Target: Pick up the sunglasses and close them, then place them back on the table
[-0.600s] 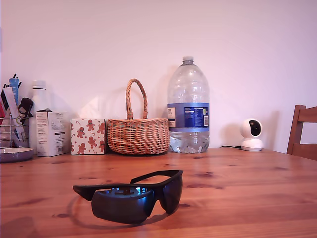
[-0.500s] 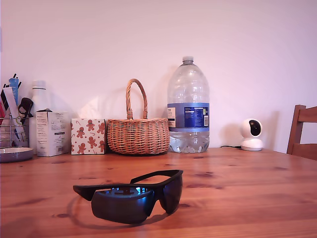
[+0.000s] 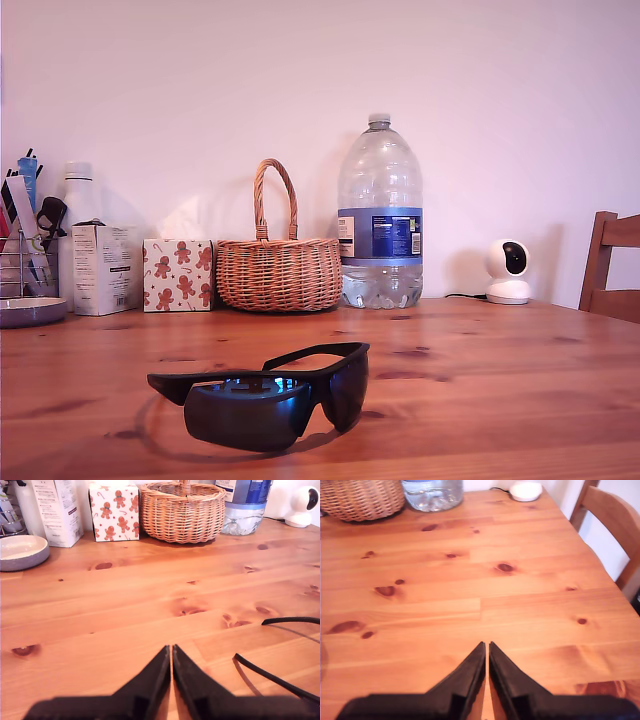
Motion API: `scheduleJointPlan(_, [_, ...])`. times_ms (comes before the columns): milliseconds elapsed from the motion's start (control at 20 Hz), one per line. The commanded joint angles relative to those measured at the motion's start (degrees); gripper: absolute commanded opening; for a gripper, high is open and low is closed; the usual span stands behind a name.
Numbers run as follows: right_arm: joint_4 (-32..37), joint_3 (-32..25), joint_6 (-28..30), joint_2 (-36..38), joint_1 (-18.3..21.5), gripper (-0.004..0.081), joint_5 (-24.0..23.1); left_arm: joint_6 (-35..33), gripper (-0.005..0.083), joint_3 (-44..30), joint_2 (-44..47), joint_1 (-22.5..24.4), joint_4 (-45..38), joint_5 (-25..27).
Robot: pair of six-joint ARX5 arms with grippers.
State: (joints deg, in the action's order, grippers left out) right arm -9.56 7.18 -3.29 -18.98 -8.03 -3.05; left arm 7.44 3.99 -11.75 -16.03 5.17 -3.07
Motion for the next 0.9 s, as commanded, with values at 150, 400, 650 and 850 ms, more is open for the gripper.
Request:
scheduleJointPlan(150, [1.6, -0.2, -3.0, -0.2, -0.9, -0.0011, 3.1, 0.1, -0.0019, -0.2, -0.3, -0.1, -2.5, -7.3])
scheduleJointPlan(400, [0.4, 3.5, -4.3, -1.0, -3.9, -0.0011, 4.2, 0.0, -0.0019, 3.3, -0.7, -2.8, -2.0, -9.4])
scheduleJointPlan(650, [-4.0, 9.2, -3.8, -5.9, -8.4, -0.0011, 6.2, -0.7, -0.0019, 8.7, -7.4, -8.9, -1.5, -9.6])
scheduleJointPlan(850, [-4.0, 9.6, -3.8, -10.6, -13.0, -0.0011, 10.8, -6.8, -0.0019, 15.6, -17.2, -14.5, 2.4, -11.6])
